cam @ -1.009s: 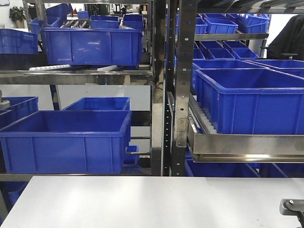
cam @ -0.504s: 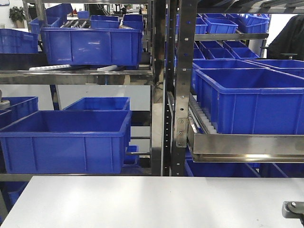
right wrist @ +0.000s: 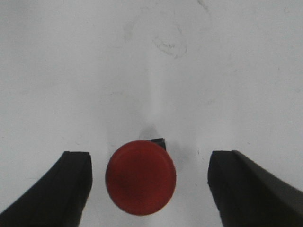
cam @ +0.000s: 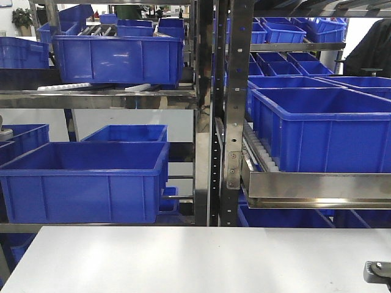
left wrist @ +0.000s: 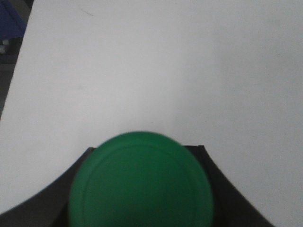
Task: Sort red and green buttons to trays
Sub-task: 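Close the left gripper on the green button, right on the red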
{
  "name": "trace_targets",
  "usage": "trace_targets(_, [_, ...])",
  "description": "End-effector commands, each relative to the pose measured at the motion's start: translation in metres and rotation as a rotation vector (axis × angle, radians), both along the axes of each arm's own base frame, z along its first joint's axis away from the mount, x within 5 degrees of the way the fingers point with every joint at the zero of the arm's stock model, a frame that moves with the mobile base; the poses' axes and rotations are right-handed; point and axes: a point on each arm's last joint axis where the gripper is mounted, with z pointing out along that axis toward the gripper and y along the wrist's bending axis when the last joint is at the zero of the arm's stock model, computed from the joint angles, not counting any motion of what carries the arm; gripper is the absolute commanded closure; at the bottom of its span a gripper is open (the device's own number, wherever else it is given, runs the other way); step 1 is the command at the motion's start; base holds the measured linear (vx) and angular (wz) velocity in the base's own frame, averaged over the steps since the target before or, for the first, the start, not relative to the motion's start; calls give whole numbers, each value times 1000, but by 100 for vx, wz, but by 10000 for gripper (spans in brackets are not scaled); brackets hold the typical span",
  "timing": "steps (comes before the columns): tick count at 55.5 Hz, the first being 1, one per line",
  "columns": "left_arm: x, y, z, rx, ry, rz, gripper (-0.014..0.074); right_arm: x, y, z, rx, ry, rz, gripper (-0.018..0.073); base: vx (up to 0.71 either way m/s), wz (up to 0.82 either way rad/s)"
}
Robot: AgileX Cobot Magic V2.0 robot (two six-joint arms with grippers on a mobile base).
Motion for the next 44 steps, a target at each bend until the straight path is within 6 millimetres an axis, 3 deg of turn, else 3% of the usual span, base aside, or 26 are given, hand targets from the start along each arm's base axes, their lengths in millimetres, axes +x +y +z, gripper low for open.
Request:
trace_targets(1, [10, 1, 14, 3, -114, 10, 594, 8, -3, 16, -25, -115, 4, -12, 0, 0])
trace_targets(12, [10, 1, 14, 3, -117, 10, 594, 9, -3, 14, -32, -111, 15, -12, 0, 0])
trace_targets(24, [10, 1, 14, 3, -120, 10, 594, 16, -4, -12, -39, -34, 38, -12, 0, 0])
trace_targets(44, [10, 1, 14, 3, -120, 10, 594, 23, -5, -37, -35, 15, 30, -10, 0, 0])
